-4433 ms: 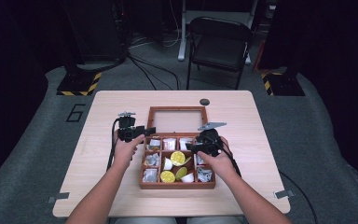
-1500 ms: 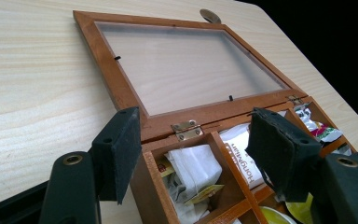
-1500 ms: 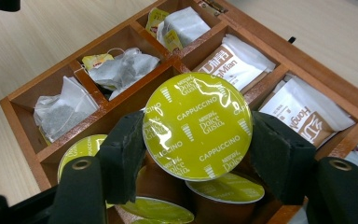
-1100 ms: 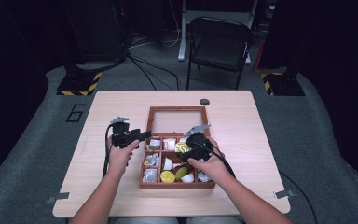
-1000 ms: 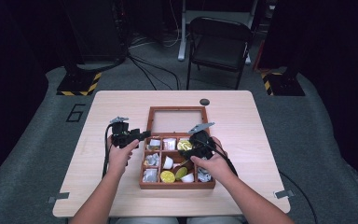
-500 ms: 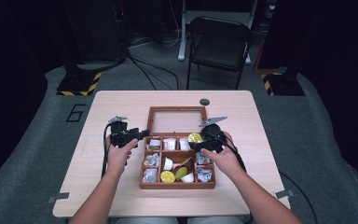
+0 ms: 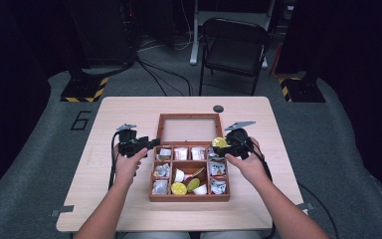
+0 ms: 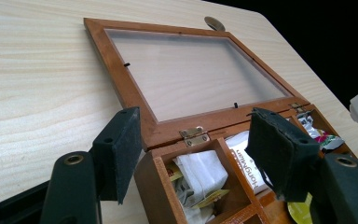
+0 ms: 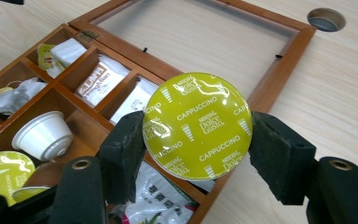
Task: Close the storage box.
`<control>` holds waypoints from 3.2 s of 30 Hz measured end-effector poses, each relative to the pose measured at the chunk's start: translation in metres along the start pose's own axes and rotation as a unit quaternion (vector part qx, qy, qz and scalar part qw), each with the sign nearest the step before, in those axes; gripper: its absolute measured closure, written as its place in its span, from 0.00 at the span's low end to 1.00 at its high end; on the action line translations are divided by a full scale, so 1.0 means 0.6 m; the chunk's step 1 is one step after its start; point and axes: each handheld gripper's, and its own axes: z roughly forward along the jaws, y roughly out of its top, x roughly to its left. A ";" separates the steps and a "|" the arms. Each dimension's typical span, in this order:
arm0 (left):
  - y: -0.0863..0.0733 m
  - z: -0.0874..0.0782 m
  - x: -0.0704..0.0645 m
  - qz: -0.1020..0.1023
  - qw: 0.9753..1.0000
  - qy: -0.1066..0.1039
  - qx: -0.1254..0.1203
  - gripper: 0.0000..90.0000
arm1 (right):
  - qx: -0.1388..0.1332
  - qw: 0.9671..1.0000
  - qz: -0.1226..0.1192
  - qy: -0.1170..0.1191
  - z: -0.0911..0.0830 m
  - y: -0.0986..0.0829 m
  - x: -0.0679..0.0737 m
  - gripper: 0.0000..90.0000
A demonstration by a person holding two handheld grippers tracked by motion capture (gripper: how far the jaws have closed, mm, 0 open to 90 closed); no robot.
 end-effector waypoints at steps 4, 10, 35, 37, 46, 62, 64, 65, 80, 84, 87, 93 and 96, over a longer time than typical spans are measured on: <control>0.000 0.000 -0.001 -0.001 1.000 -0.001 0.000 0.39 | -0.001 1.000 0.007 -0.008 -0.004 -0.003 -0.011 0.41; 0.000 -0.002 0.001 0.000 1.000 0.002 -0.001 0.39 | -0.003 1.000 0.016 -0.017 -0.008 -0.006 -0.024 0.41; 0.000 -0.002 -0.001 0.003 1.000 0.002 0.001 0.39 | 0.000 0.996 0.062 -0.068 -0.028 -0.050 -0.105 0.41; 0.000 -0.002 0.000 0.004 1.000 0.003 0.000 0.39 | 0.001 0.995 0.067 -0.075 -0.028 -0.055 -0.114 0.41; 0.000 -0.006 0.001 0.002 1.000 0.005 -0.002 0.39 | 0.021 0.989 0.102 -0.107 -0.017 -0.081 -0.159 0.41; -0.001 -0.009 0.004 0.002 1.000 0.007 -0.003 0.39 | 0.048 0.980 0.133 -0.138 0.003 -0.130 -0.201 0.41; -0.001 -0.009 0.004 0.001 1.000 0.007 -0.003 0.39 | 0.053 0.979 0.142 -0.139 0.005 -0.132 -0.201 0.41; -0.001 -0.009 0.005 0.003 1.000 0.007 -0.002 0.39 | 0.050 0.979 0.137 -0.139 0.007 -0.135 -0.204 0.41; -0.002 -0.008 0.006 0.000 1.000 0.009 -0.002 0.39 | 0.049 0.977 0.161 -0.132 0.012 -0.144 -0.208 0.41; -0.002 -0.009 0.006 -0.002 1.000 0.008 -0.001 0.39 | 0.049 0.976 0.165 -0.132 0.012 -0.144 -0.208 0.40; -0.002 -0.009 0.007 -0.002 1.000 0.009 -0.002 0.39 | 0.051 0.976 0.167 -0.132 0.011 -0.141 -0.208 0.37; -0.003 -0.004 0.004 0.002 1.000 0.009 0.004 0.39 | 0.040 0.977 0.157 -0.140 0.002 -0.132 -0.206 0.34; -0.004 -0.001 0.002 0.004 1.000 0.009 0.005 0.39 | 0.033 0.978 0.155 -0.138 -0.006 -0.124 -0.201 0.34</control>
